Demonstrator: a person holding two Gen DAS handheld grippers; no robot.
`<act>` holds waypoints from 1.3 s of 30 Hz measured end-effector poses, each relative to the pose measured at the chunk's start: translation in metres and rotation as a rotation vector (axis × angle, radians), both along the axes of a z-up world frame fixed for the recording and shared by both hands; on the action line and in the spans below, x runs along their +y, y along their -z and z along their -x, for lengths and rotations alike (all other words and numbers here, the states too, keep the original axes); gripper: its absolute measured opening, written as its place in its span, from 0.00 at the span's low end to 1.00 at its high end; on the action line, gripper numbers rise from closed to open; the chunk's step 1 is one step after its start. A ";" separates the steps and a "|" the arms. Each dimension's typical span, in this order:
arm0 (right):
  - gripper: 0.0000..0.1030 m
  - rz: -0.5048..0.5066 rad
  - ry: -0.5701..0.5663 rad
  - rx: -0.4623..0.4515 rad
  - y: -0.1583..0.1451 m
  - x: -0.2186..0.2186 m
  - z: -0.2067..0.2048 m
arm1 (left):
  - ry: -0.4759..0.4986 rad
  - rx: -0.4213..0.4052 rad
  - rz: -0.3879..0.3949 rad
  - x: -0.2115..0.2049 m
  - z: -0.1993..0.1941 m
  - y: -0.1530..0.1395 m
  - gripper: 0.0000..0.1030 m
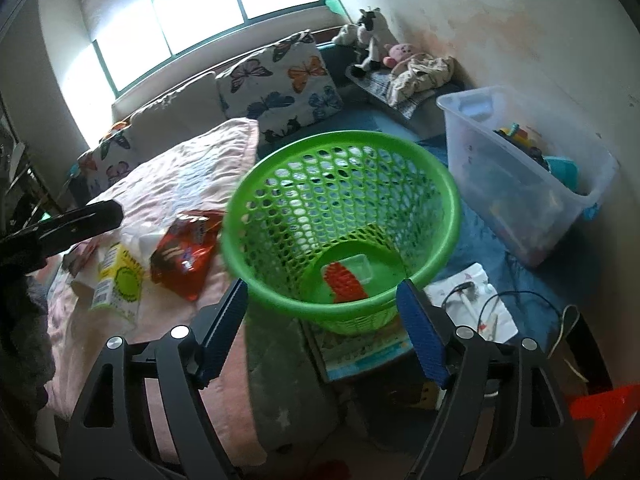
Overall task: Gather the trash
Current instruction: 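Release the box into the green basket with the right gripper while the left drops the scrubber in, then grasp the clear round lid with the left gripper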
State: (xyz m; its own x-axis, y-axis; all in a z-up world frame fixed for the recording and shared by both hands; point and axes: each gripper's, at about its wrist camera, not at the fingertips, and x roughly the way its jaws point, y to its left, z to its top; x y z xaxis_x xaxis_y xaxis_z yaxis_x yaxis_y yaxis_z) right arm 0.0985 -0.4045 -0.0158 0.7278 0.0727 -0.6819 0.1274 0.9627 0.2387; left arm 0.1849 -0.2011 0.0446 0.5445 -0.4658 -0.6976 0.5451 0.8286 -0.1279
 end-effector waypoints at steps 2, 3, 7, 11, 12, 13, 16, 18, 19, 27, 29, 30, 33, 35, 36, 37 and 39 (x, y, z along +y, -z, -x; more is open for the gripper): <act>0.76 0.003 -0.018 -0.003 -0.001 0.009 0.003 | -0.014 -0.013 0.003 0.017 0.011 -0.002 0.71; 0.77 0.008 -0.030 -0.004 -0.002 0.014 0.005 | -0.022 -0.018 0.004 0.025 0.015 -0.003 0.72; 0.79 0.020 -0.076 -0.010 -0.003 0.033 0.012 | -0.070 -0.035 0.012 0.058 0.029 -0.003 0.72; 0.79 0.035 -0.131 -0.010 -0.002 0.055 0.019 | -0.123 -0.026 0.029 0.089 0.038 -0.001 0.72; 0.79 0.045 -0.143 -0.012 -0.002 0.062 0.021 | -0.137 -0.021 0.036 0.099 0.041 0.000 0.72; 0.79 0.049 -0.152 -0.011 -0.001 0.066 0.022 | -0.142 -0.018 0.040 0.104 0.043 0.002 0.73; 0.79 0.051 -0.166 -0.010 0.000 0.074 0.025 | -0.158 -0.007 0.045 0.123 0.053 0.009 0.75; 0.80 0.050 -0.170 -0.010 0.000 0.077 0.026 | -0.155 0.003 0.043 0.131 0.061 0.014 0.78; 0.80 0.050 -0.172 -0.010 -0.001 0.079 0.026 | -0.150 0.007 0.039 0.134 0.065 0.018 0.78; 0.80 0.051 -0.178 -0.012 -0.001 0.083 0.026 | -0.039 0.058 0.023 0.129 0.096 0.052 0.90; 0.80 0.050 -0.173 -0.009 0.000 0.082 0.026 | -0.014 0.075 0.004 0.122 0.100 0.063 0.91; 0.80 0.048 -0.170 -0.008 0.000 0.081 0.026 | -0.004 0.077 -0.004 0.120 0.102 0.067 0.91; 0.80 0.043 -0.164 -0.005 0.002 0.077 0.028 | 0.026 0.078 -0.034 0.112 0.104 0.078 0.91; 0.80 0.038 -0.159 -0.001 0.004 0.075 0.028 | 0.045 0.099 -0.042 0.108 0.103 0.085 0.92; 0.80 0.035 -0.159 0.001 0.005 0.075 0.028 | 0.047 0.103 -0.047 0.106 0.102 0.087 0.92; 0.80 0.034 -0.159 0.003 0.006 0.074 0.028 | 0.050 0.104 -0.054 0.105 0.102 0.090 0.92; 0.80 0.031 -0.160 0.006 0.008 0.074 0.027 | 0.054 0.106 -0.063 0.104 0.101 0.093 0.92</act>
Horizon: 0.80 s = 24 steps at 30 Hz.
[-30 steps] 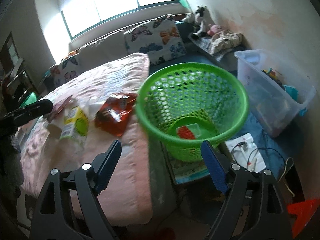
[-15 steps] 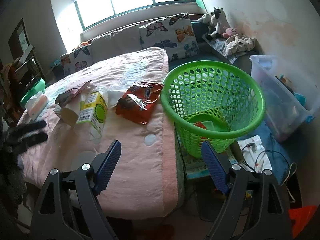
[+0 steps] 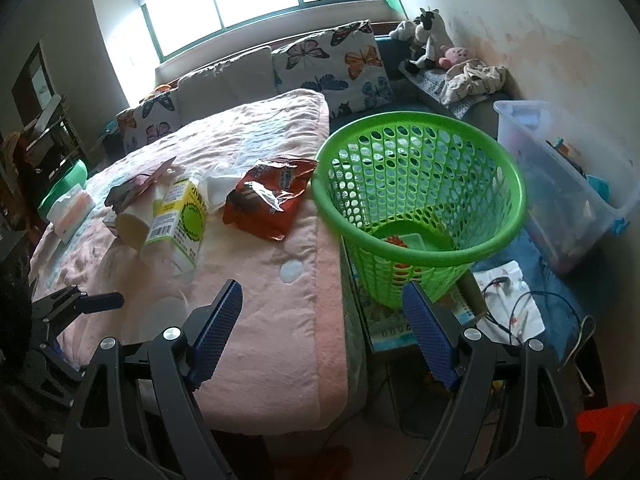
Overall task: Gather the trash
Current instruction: 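Grasp the clear round lid with the left gripper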
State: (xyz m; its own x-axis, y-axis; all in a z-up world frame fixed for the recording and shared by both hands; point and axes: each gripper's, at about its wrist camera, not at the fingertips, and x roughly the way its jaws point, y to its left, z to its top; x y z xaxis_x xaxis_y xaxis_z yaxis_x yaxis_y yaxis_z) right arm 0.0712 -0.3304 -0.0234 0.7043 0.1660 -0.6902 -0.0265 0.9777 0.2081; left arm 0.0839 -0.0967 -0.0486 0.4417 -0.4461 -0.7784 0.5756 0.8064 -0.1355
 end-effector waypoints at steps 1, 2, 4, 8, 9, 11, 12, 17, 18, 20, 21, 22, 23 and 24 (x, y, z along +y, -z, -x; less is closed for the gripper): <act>0.80 -0.001 -0.002 0.001 0.000 0.000 0.000 | 0.003 0.002 -0.005 -0.001 -0.001 0.001 0.92; 0.80 0.000 -0.003 0.002 0.001 0.000 0.000 | 0.007 0.001 -0.014 -0.002 -0.001 0.003 0.92; 0.80 0.000 -0.007 0.004 0.001 0.002 -0.001 | 0.010 -0.004 -0.034 -0.004 -0.001 0.006 0.92; 0.80 -0.001 -0.015 0.009 0.003 0.004 -0.003 | 0.022 -0.017 -0.055 -0.007 0.000 0.009 0.92; 0.80 -0.001 -0.017 0.011 0.004 0.005 -0.004 | 0.022 -0.016 -0.060 -0.007 -0.001 0.011 0.92; 0.80 -0.001 -0.021 0.013 0.005 0.006 -0.004 | 0.018 -0.012 -0.066 -0.007 -0.003 0.013 0.92; 0.80 0.000 -0.023 0.013 0.005 0.007 -0.004 | 0.019 -0.010 -0.066 -0.007 -0.004 0.013 0.92; 0.80 -0.001 -0.028 0.017 0.006 0.009 -0.006 | 0.029 -0.015 -0.077 -0.009 -0.007 0.015 0.92; 0.80 -0.001 -0.030 0.018 0.006 0.009 -0.006 | 0.032 -0.015 -0.080 -0.010 -0.008 0.015 0.92; 0.80 0.000 -0.032 0.021 0.007 0.010 -0.007 | 0.039 -0.014 -0.084 -0.011 -0.008 0.017 0.92; 0.80 0.001 -0.034 0.023 0.008 0.011 -0.008 | 0.046 -0.014 -0.088 -0.012 -0.008 0.017 0.92; 0.80 0.001 -0.035 0.025 0.008 0.011 -0.008 | 0.050 -0.015 -0.091 -0.013 -0.008 0.018 0.92; 0.80 0.002 -0.038 0.026 0.009 0.011 -0.008 | 0.053 -0.016 -0.096 -0.014 -0.008 0.019 0.92; 0.80 0.004 -0.039 0.027 0.009 0.012 -0.008 | 0.055 -0.016 -0.101 -0.016 -0.009 0.020 0.92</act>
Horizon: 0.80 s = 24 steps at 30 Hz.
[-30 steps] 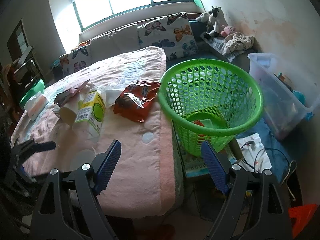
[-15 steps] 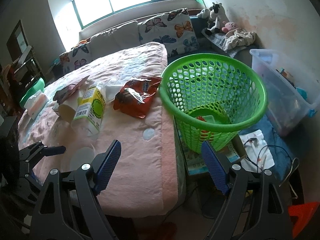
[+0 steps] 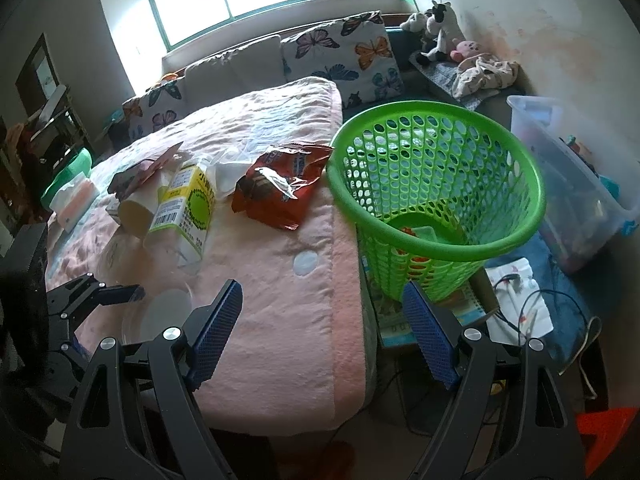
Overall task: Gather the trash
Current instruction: 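Grasp the clear round lid with the left gripper, then grasp the red Ovaltine wrapper with the right gripper while the left holds the lid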
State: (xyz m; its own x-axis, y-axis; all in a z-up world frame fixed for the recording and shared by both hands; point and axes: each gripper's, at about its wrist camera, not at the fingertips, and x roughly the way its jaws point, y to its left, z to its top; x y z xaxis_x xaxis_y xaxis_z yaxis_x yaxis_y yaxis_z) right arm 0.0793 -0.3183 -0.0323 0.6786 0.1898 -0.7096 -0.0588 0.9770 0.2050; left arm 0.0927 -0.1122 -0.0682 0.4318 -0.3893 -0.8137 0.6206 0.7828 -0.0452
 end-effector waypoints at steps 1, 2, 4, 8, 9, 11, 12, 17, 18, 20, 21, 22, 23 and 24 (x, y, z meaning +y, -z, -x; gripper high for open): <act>0.80 0.001 -0.001 0.001 0.000 0.001 -0.001 | 0.002 0.002 -0.002 -0.001 0.000 0.001 0.92; 0.80 0.001 -0.002 0.001 0.000 0.001 -0.001 | 0.001 0.003 -0.004 -0.002 -0.001 0.002 0.92; 0.80 -0.001 -0.004 0.001 0.000 0.001 -0.001 | -0.004 0.009 0.000 -0.002 -0.003 0.003 0.92; 0.80 0.000 -0.007 0.004 0.001 0.001 -0.003 | -0.001 0.012 0.009 -0.002 -0.006 0.004 0.92; 0.80 -0.001 -0.007 0.005 0.001 0.001 -0.004 | 0.000 0.012 0.009 -0.003 -0.006 0.004 0.92; 0.80 -0.003 -0.008 0.008 0.001 0.002 -0.005 | 0.001 0.011 0.009 -0.003 -0.007 0.004 0.92; 0.80 -0.004 -0.009 0.008 0.001 0.002 -0.005 | -0.001 0.007 0.010 -0.004 -0.007 0.005 0.92; 0.80 0.001 -0.014 0.011 0.002 0.003 -0.007 | -0.001 -0.008 0.012 -0.003 -0.005 0.005 0.88; 0.80 0.002 -0.015 0.013 0.002 0.004 -0.008 | -0.001 -0.011 0.014 -0.003 -0.004 0.004 0.88; 0.80 0.001 -0.019 0.015 0.002 0.005 -0.010 | -0.002 -0.014 0.019 -0.001 -0.003 0.004 0.88; 0.80 0.002 -0.021 0.016 0.002 0.005 -0.011 | -0.004 -0.015 0.019 0.000 -0.001 0.003 0.87; 0.80 0.003 -0.025 0.017 0.002 0.005 -0.012 | -0.006 -0.015 0.022 0.000 -0.001 0.002 0.87; 0.80 0.004 -0.029 0.017 0.002 0.006 -0.014 | -0.007 -0.016 0.030 0.002 0.000 0.000 0.87; 0.80 0.006 -0.031 0.017 0.002 0.006 -0.015 | -0.009 -0.018 0.035 0.004 0.001 -0.002 0.87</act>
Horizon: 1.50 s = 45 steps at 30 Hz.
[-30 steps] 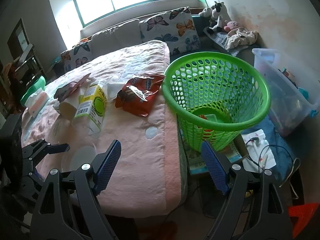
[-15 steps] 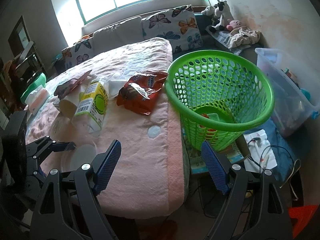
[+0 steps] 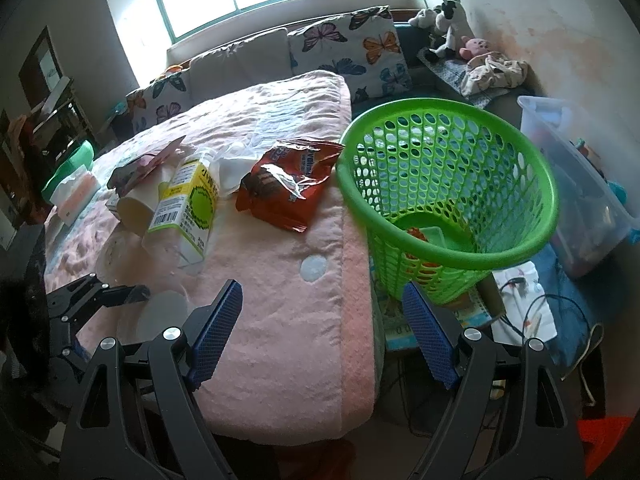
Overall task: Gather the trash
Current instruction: 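Grasp the red Ovaltine wrapper with the right gripper while the left holds the lid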
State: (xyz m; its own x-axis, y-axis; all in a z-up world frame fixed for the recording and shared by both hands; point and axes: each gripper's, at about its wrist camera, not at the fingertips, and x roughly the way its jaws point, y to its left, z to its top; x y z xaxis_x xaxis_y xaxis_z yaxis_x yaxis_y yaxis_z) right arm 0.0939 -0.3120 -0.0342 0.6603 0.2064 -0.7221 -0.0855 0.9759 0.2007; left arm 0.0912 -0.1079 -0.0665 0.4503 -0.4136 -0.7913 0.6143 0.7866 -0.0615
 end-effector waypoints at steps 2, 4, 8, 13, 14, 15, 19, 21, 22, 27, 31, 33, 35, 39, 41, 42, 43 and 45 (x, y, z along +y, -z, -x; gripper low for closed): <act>0.80 -0.002 -0.007 -0.002 -0.001 0.001 -0.004 | -0.004 -0.008 0.006 0.003 0.002 -0.004 0.87; 0.80 -0.013 -0.015 0.002 -0.002 0.003 -0.010 | -0.014 -0.018 0.013 0.008 0.005 -0.009 0.87; 0.80 -0.045 -0.029 0.015 -0.002 0.008 -0.027 | -0.038 -0.037 0.030 0.019 0.010 -0.020 0.87; 0.79 -0.091 -0.047 0.044 -0.001 0.019 -0.054 | -0.076 -0.052 0.063 0.035 0.014 -0.032 0.87; 0.79 -0.096 -0.048 0.050 0.000 0.021 -0.059 | -0.083 -0.058 0.070 0.039 0.015 -0.035 0.87; 0.79 -0.101 -0.048 0.058 0.002 0.024 -0.065 | -0.088 -0.062 0.074 0.041 0.016 -0.036 0.87; 0.78 -0.115 -0.031 0.091 0.009 0.032 -0.088 | -0.113 -0.079 0.092 0.053 0.019 -0.044 0.87; 0.78 -0.124 -0.025 0.108 0.012 0.033 -0.099 | -0.126 -0.084 0.098 0.059 0.019 -0.047 0.87; 0.78 -0.130 -0.018 0.117 0.014 0.033 -0.102 | -0.132 -0.086 0.100 0.062 0.019 -0.048 0.87; 0.78 -0.135 0.004 0.148 0.022 0.039 -0.119 | -0.152 -0.088 0.116 0.069 0.017 -0.051 0.87; 0.78 -0.107 0.007 0.159 0.026 0.046 -0.124 | -0.157 -0.086 0.119 0.073 0.017 -0.049 0.87; 0.79 -0.096 0.005 0.158 0.027 0.048 -0.126 | -0.159 -0.082 0.124 0.073 0.016 -0.048 0.87; 0.80 -0.082 0.006 0.162 0.029 0.050 -0.130 | -0.163 -0.077 0.127 0.075 0.015 -0.047 0.87; 0.82 -0.060 0.011 0.158 0.029 0.055 -0.135 | -0.165 -0.073 0.134 0.077 0.013 -0.046 0.87; 0.85 -0.053 0.008 0.156 0.029 0.057 -0.135 | -0.165 -0.073 0.135 0.078 0.013 -0.047 0.87; 0.86 -0.047 0.010 0.159 0.030 0.058 -0.136 | -0.165 -0.074 0.136 0.079 0.013 -0.047 0.87; 0.86 -0.042 0.016 0.162 0.031 0.058 -0.138 | -0.166 -0.074 0.136 0.079 0.013 -0.047 0.87; 0.86 -0.038 0.030 0.160 0.032 0.058 -0.139 | -0.170 -0.073 0.138 0.081 0.012 -0.047 0.87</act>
State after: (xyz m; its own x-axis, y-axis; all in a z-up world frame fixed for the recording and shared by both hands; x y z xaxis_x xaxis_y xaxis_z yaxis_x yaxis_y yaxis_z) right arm 0.2332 -0.2538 -0.0661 0.5435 0.2177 -0.8107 -0.0208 0.9690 0.2462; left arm 0.0790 -0.0273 -0.0198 0.5768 -0.4287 -0.6954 0.4805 0.8664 -0.1357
